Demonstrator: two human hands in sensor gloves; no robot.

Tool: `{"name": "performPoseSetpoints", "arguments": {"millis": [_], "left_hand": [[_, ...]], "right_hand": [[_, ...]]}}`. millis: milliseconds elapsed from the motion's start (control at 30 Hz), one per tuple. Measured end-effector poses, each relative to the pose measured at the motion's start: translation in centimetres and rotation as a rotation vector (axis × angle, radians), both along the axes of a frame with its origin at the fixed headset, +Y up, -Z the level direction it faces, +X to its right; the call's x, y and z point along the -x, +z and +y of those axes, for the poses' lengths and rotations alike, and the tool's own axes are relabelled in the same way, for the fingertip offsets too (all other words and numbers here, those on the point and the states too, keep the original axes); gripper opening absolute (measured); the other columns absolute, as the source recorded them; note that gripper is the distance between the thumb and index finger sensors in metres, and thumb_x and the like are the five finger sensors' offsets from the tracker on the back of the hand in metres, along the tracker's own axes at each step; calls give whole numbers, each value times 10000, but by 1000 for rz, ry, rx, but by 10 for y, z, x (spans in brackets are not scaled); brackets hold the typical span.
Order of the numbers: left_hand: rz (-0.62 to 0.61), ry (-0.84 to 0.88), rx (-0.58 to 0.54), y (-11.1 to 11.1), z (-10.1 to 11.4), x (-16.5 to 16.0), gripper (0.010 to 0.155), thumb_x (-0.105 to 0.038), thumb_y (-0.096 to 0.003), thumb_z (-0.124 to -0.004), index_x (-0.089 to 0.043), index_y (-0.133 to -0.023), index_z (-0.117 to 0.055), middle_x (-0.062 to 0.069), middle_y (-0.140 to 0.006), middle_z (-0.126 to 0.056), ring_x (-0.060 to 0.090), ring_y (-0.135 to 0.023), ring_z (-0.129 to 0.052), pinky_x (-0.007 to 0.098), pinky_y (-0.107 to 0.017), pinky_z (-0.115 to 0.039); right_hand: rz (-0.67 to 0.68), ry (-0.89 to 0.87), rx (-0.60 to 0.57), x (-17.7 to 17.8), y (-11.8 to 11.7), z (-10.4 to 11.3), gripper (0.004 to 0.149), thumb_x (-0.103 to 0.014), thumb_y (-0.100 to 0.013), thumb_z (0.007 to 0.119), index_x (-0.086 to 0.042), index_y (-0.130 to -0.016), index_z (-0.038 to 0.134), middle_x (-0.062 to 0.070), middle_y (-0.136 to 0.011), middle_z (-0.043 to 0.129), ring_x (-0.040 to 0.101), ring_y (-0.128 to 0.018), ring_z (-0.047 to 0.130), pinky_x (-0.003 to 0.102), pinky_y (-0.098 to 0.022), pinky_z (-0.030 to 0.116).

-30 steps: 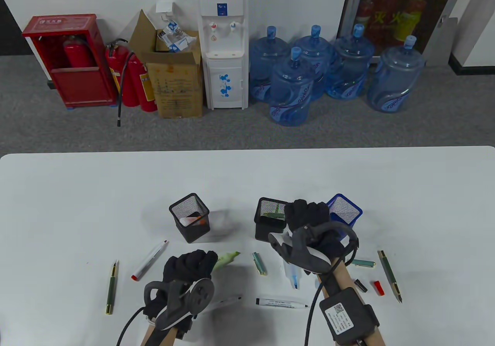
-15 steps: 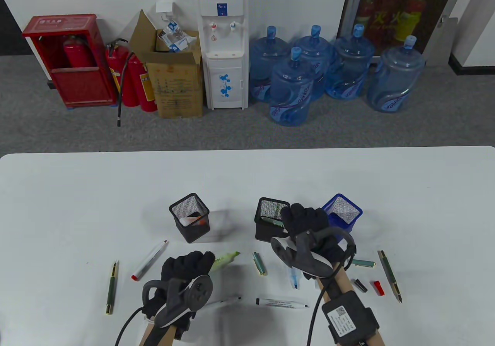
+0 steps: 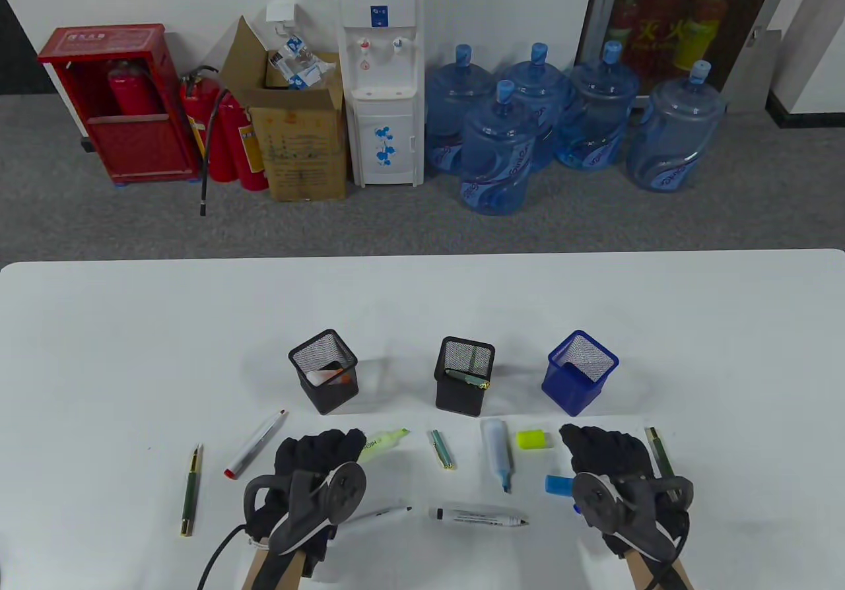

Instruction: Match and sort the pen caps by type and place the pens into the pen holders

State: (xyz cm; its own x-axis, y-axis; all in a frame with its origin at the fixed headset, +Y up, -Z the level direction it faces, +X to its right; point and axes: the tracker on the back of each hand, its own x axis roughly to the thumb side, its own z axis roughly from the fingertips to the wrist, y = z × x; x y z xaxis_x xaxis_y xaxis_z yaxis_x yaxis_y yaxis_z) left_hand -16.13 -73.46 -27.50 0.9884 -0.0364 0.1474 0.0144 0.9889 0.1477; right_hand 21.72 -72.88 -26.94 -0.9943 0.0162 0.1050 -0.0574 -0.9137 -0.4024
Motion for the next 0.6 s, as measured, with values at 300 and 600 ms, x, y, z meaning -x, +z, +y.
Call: {"name": "performPoseSetpoints", "arguments": {"millis": [300,600], "left_hand": [[-98,-174,156,1,-1,-23,828,-596,-115,-907,-501,-921,-743,-151,-830,-1031,173,-716,-1006,593,-752,-643],[-117,-300,227,-1,-17,-36,785,-534,-107,-991,-499,-868,-799,-201,-734,-1067,123,-681,-1023,553,-742,-674]], "right_hand": [[-3,140,14,0,-3,-10,471,-364,-357,857,-312,-825,853,-92,-752,963,112,-633,1047,443,-587,878],[-16,153,30,-1,-2,-13,466,-366,-360,856,-310,-823,855,-88,-757,961,116,-638,1045,448,-590,873]]}}
